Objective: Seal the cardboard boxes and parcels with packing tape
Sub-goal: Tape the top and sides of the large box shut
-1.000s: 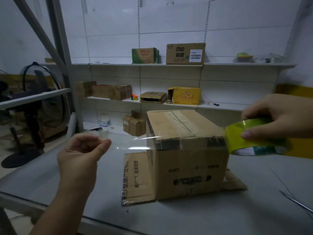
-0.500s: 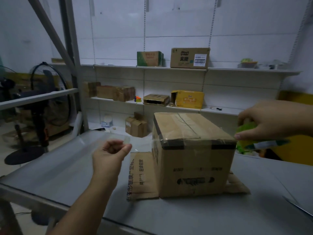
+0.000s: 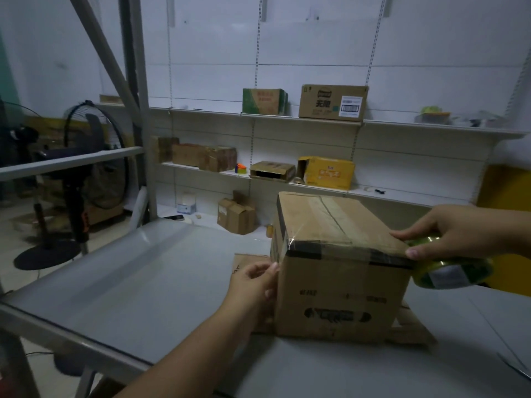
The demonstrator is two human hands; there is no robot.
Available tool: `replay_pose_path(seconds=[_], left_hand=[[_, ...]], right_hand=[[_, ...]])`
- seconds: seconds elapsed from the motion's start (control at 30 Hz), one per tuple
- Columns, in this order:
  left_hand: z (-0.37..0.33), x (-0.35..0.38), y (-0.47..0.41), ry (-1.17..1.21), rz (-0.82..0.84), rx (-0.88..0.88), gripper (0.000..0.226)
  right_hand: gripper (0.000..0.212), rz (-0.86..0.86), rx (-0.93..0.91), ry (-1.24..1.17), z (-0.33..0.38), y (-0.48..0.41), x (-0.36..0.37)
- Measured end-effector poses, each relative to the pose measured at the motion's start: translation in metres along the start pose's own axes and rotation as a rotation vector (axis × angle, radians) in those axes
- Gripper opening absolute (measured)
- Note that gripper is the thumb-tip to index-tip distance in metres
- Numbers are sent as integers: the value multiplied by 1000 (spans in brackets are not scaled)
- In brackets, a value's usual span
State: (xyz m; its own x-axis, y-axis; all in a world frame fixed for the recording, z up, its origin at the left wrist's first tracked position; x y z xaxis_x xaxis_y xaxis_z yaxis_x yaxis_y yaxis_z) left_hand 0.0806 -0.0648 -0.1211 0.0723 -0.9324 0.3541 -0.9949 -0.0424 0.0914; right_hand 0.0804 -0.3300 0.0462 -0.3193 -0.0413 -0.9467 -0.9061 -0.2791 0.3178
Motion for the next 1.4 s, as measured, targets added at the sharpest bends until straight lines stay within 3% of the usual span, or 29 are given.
replay_pose_path(seconds=[0.13, 0.2, 0.3, 0.43, 0.6, 0.77, 0.9, 1.13, 1.23, 1.4], left_hand=[[18, -7, -5, 127, 19, -122, 21], [9, -28, -7, 111, -129, -38, 16], [-29, -49, 0, -10, -227, 160, 10], [-80, -37, 23, -174, -135, 372, 11], [-112, -7, 45, -132, 37, 426, 9], [-127, 29, 54, -71, 335, 360, 16], [-114, 42, 44, -189, 395, 242, 23], [-88, 46, 16, -523, 234, 97, 47], [-80, 43, 10, -532, 262, -58, 54], [-69, 33, 12, -762, 252, -184, 71]], right_hand=[[51, -3, 7, -31, 0, -1, -3], [61, 19, 4, -25, -1, -1, -1], [50, 6, 27, -31, -2, -1, -1], [47, -8, 36, -39, -1, 1, -2], [42, -15, 42, -3, -1, 4, 0], [43, -13, 21, -2, -2, 2, 0], [43, -10, 10, -16, -4, 0, 1], [45, -4, 2, -45, -7, -3, -1], [46, -13, -10, -82, -9, -5, -1], [45, -24, -35, -141, -8, -6, -3]])
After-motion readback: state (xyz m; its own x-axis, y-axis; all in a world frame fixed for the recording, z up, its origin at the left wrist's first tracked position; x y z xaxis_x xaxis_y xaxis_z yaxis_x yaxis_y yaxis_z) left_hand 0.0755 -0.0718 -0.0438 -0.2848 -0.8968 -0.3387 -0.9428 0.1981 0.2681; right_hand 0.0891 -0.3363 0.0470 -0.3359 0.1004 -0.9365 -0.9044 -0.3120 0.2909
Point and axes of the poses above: each hand's wrist, its own y-axis away from the middle knuckle, its own x-axis out of the palm, z = x × y, the point moved 8 cm from there along -y, towards the middle knuckle, and after that the axes turned 6 degrees about z, right-handed, at the moved point
